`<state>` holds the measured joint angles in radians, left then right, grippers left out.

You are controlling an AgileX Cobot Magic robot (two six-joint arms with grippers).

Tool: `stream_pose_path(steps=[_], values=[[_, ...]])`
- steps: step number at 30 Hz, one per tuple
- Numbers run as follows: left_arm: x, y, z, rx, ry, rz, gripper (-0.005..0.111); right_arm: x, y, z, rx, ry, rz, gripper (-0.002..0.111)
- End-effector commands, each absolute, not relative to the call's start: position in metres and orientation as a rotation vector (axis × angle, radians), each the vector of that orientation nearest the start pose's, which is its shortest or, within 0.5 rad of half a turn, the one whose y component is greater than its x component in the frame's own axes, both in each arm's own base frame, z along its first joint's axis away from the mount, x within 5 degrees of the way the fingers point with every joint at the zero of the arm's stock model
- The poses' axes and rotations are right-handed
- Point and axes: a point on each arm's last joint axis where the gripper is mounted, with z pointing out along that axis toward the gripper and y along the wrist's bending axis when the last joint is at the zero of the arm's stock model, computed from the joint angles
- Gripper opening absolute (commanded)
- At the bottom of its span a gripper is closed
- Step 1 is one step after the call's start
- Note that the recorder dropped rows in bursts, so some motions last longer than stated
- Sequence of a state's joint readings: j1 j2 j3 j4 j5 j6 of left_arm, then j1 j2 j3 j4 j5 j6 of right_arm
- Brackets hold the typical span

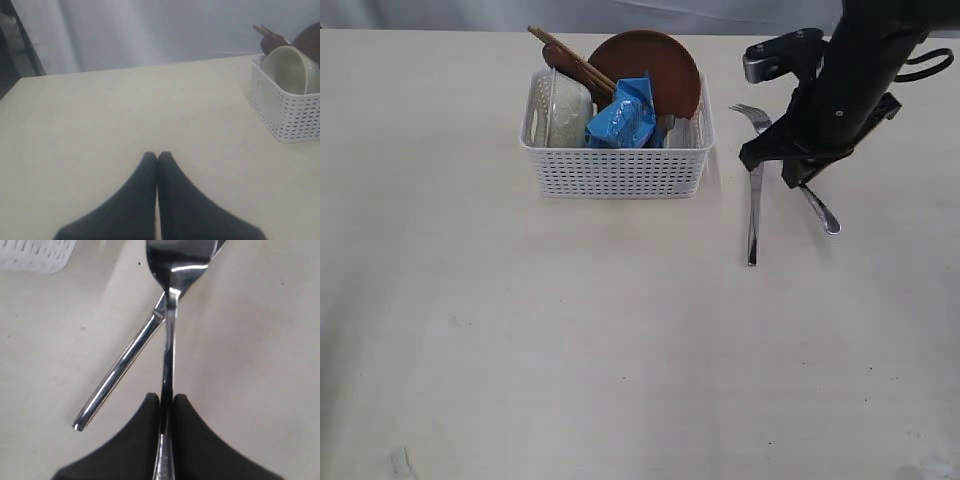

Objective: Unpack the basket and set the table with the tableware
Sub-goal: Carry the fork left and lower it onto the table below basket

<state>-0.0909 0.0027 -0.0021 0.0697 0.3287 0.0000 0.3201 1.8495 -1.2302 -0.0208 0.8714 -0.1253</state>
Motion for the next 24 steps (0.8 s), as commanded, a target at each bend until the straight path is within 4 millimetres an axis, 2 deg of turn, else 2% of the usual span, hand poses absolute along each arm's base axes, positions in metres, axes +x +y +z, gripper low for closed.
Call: stream_pose_path(steps=[1, 7, 11, 15, 19, 24], values=[[0.054, -0.003, 0.184, 0.127, 1.8, 0.009, 0.0, 0.317, 0.107, 0.2, -0.524, 2.934, 0.073, -0.001], [0.054, -0.003, 0.184, 0.127, 1.8, 0.009, 0.0, 0.263, 0.102, 0.187, -0.3, 2.976, 0.28, -0.001], [0.054, -0.003, 0.184, 0.127, 1.8, 0.009, 0.0, 0.222, 0.124, 0.183, -0.356, 2.976, 0.511, -0.001], [0.054, -0.003, 0.184, 0.127, 1.8, 0.009, 0.0, 0.193, 0.153, 0.17, -0.367, 2.936, 0.606, -0.001], [0.054, -0.003, 0.184, 0.127, 1.8, 0.009, 0.0, 0.184, 0.18, 0.157, -0.356, 2.922, 0.651, -0.001], [0.054, -0.003, 0.184, 0.127, 1.8, 0.009, 0.0, 0.19, 0.204, 0.145, -0.307, 2.901, 0.662, -0.001]])
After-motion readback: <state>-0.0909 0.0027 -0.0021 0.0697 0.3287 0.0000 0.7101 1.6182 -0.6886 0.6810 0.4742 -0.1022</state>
